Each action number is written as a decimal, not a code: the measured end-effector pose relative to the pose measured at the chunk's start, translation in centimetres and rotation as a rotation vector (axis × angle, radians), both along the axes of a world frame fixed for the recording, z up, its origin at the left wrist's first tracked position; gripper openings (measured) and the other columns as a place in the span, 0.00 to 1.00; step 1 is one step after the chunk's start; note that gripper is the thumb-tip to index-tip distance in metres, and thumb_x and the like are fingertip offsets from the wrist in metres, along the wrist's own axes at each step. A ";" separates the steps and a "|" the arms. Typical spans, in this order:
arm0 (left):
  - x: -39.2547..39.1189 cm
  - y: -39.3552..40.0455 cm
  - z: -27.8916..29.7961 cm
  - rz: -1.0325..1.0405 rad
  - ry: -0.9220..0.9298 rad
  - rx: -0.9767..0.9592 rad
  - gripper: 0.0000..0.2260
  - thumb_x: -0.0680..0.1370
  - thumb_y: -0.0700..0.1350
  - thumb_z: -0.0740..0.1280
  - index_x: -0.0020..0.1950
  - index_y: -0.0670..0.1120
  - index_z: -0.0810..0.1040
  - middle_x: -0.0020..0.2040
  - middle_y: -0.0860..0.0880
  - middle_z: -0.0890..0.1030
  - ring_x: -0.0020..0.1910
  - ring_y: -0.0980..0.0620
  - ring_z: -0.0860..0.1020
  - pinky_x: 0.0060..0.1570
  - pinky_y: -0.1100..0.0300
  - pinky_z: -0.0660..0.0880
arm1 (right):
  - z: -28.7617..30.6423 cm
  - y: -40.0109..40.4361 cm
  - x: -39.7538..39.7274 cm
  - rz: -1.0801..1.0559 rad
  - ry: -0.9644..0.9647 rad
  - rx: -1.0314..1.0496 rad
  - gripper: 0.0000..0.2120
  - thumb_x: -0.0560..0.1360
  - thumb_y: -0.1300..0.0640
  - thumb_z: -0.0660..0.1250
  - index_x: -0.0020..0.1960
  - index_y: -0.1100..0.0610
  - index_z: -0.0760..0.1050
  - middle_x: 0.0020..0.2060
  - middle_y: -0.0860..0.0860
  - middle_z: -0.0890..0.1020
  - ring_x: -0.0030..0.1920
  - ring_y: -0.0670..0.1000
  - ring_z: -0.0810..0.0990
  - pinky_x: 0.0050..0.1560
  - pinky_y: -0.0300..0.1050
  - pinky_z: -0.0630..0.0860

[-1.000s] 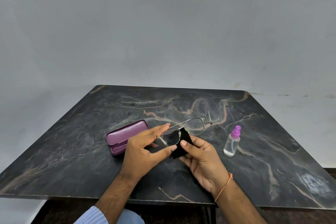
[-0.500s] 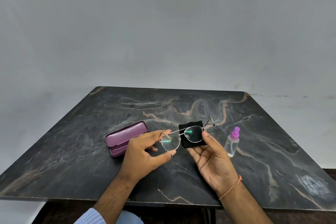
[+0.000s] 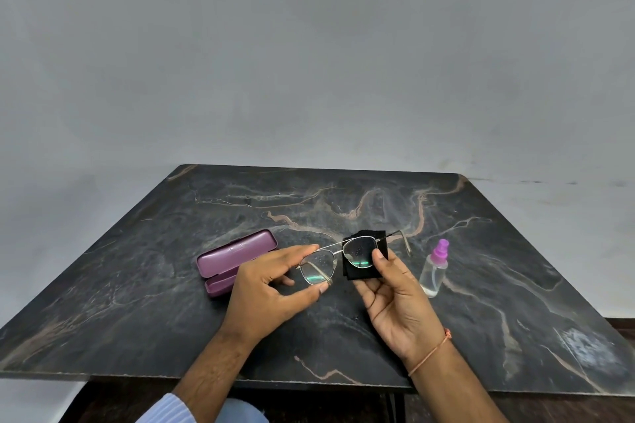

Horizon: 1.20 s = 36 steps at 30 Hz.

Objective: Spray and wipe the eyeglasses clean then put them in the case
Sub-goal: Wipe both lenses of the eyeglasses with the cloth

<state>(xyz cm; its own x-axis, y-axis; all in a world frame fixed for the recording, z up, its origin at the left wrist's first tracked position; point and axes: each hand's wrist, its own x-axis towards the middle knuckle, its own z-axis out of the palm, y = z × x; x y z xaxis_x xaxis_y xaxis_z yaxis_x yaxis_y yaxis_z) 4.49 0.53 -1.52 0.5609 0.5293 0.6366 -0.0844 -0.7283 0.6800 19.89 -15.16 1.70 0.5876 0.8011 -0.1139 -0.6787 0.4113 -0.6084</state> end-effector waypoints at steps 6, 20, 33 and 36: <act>0.0 0.1 0.0 -0.024 -0.051 -0.051 0.26 0.70 0.47 0.86 0.68 0.53 0.87 0.61 0.60 0.89 0.59 0.53 0.88 0.44 0.51 0.88 | 0.2 -0.2 0.0 0.093 -0.002 -0.017 0.15 0.77 0.60 0.69 0.58 0.69 0.85 0.58 0.68 0.86 0.55 0.61 0.89 0.47 0.51 0.87; -0.1 0.1 0.1 -0.083 -0.158 -0.393 0.25 0.70 0.52 0.82 0.67 0.55 0.87 0.60 0.51 0.90 0.40 0.44 0.86 0.48 0.39 0.85 | 0.1 0.7 -0.1 0.072 -0.099 -0.114 0.11 0.80 0.59 0.70 0.55 0.66 0.85 0.51 0.62 0.88 0.44 0.54 0.89 0.38 0.45 0.85; 0.3 0.0 0.3 -0.056 -0.119 -0.373 0.20 0.71 0.41 0.85 0.61 0.53 0.89 0.58 0.52 0.91 0.51 0.46 0.90 0.51 0.53 0.88 | -2.9 0.4 0.1 -0.541 -0.640 -0.391 0.07 0.77 0.60 0.77 0.48 0.48 0.89 0.48 0.53 0.86 0.49 0.58 0.86 0.49 0.55 0.81; 0.4 -0.2 0.2 -0.063 -0.042 -0.323 0.21 0.70 0.39 0.86 0.61 0.54 0.89 0.56 0.56 0.91 0.52 0.48 0.90 0.52 0.54 0.88 | -3.0 -0.1 1.9 -0.655 -0.789 -0.518 0.08 0.74 0.54 0.80 0.44 0.40 0.89 0.41 0.52 0.87 0.42 0.47 0.83 0.51 0.50 0.81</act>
<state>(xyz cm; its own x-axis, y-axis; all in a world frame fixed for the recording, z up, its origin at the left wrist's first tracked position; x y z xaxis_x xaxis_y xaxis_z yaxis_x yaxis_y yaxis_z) 4.89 0.37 -1.35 0.5759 0.6727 0.4645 -0.1555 -0.4677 0.8701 21.77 -15.22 -1.27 0.9286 0.2797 0.2441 0.2182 0.1208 -0.9684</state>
